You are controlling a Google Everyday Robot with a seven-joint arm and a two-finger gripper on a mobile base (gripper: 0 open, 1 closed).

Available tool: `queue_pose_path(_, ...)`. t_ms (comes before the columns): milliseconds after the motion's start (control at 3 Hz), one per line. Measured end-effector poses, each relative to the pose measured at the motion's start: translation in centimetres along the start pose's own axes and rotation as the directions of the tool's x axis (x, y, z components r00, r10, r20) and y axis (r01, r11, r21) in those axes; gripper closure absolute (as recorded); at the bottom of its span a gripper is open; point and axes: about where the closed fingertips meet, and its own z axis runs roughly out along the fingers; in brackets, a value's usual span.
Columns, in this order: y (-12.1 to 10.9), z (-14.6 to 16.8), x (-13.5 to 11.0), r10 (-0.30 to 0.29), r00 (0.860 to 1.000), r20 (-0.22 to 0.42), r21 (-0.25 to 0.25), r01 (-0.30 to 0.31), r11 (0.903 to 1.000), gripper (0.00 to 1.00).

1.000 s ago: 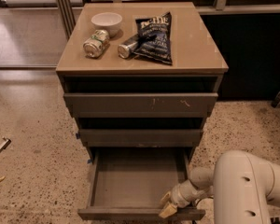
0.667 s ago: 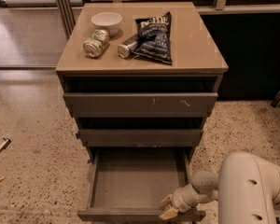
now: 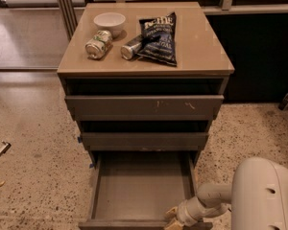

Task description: Open bottom drawer

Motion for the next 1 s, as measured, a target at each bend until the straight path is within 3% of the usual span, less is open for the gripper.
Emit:
queue_pose_path(667,0.6,-0.2,-0.1,-0.006,1.000,-0.010,0.011,0.006,0.9999,0.92)
queue_pose_path(1000,-0.9,-1.1,-0.9,-0.018,0.999,-0.039,0.009,0.019,0.9998,0.96)
